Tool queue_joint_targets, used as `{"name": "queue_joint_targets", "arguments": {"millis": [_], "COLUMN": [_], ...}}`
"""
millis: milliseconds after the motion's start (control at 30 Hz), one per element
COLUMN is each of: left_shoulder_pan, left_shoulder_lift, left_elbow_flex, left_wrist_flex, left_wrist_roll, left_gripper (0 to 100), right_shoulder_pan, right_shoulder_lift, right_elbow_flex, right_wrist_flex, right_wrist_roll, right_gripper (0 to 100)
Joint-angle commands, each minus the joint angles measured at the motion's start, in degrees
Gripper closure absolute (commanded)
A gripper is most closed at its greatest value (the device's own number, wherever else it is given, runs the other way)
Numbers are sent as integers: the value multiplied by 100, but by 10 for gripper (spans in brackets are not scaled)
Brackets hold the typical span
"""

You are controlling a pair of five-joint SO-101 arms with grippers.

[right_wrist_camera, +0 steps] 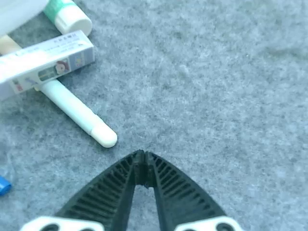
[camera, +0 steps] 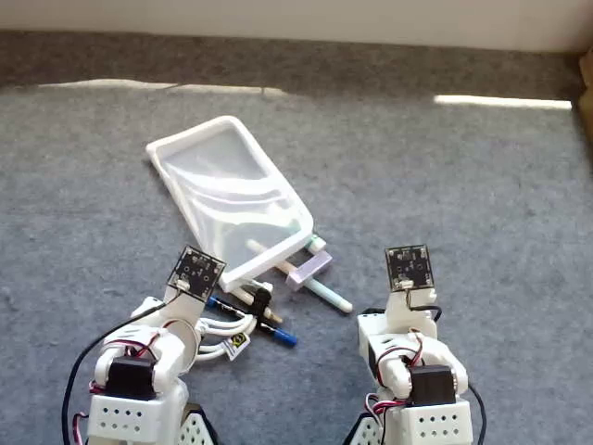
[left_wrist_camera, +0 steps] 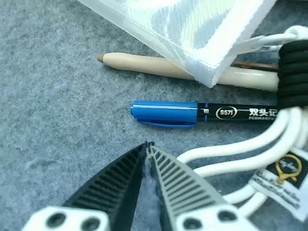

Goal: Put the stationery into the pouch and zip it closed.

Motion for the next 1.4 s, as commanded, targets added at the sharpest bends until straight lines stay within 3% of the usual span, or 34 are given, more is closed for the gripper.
{"name": "queue_joint_targets", "arguments": {"millis": [0, 233, 533, 767, 1133, 1367], "left_shoulder_pan": [75, 101, 48, -963, -1077, -1077], "left_shoulder_lift": [-66, -66, -66, -66, -66, -57], "left_elbow_flex": [110, 84, 101, 92, 110, 110], "left_wrist_flex": [0, -53, -791, -1108, -1099, -1099], "left_wrist_roll": [62, 62, 62, 70, 70, 70], "left_gripper": [993, 993, 993, 994, 994, 994], "right_shoulder_pan": [31, 31, 57, 66, 66, 31], "right_shoulder_lift": [-84, -84, -84, -92, -92, -75], "right_elbow_flex": [778, 778, 778, 734, -708, -1288], "right_wrist_flex": [40, 40, 31, -13, -13, 40], "right_wrist_roll": [-53, -53, -62, -62, -88, -897], "right_gripper": [993, 993, 993, 993, 993, 993]}}
